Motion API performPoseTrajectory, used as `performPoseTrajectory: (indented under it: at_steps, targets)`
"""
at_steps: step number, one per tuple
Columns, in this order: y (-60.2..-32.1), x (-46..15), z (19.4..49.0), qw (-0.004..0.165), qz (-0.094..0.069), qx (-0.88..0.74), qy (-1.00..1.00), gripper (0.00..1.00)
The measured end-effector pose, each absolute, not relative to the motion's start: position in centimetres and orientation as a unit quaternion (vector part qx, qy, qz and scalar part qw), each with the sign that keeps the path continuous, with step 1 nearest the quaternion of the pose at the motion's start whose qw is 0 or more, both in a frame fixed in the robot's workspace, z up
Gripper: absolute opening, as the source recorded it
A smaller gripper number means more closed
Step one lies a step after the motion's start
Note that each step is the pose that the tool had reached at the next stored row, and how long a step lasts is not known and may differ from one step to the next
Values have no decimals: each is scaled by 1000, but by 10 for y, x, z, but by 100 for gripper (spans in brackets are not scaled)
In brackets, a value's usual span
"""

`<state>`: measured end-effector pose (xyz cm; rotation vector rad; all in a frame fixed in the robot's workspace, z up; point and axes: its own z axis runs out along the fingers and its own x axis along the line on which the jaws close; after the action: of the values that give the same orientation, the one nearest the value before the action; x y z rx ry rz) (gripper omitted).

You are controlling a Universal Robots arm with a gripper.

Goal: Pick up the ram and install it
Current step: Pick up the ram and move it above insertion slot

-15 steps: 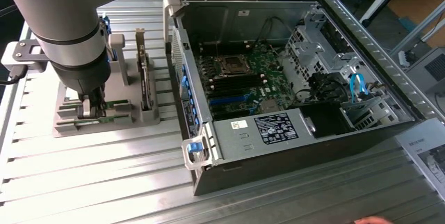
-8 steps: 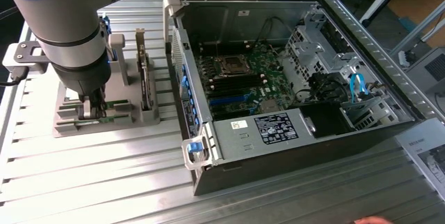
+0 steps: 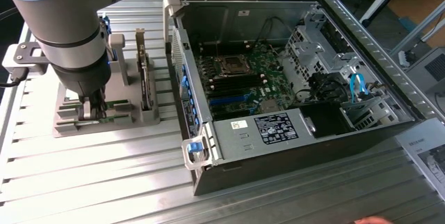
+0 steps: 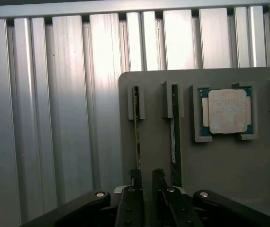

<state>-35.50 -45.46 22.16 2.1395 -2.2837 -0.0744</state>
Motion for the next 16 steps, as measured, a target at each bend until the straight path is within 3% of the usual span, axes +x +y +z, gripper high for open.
performPoseTrajectory:
  at_steps: [16]
  targets:
    - [-457, -355, 222, 6, -24, 694, -720, 24]
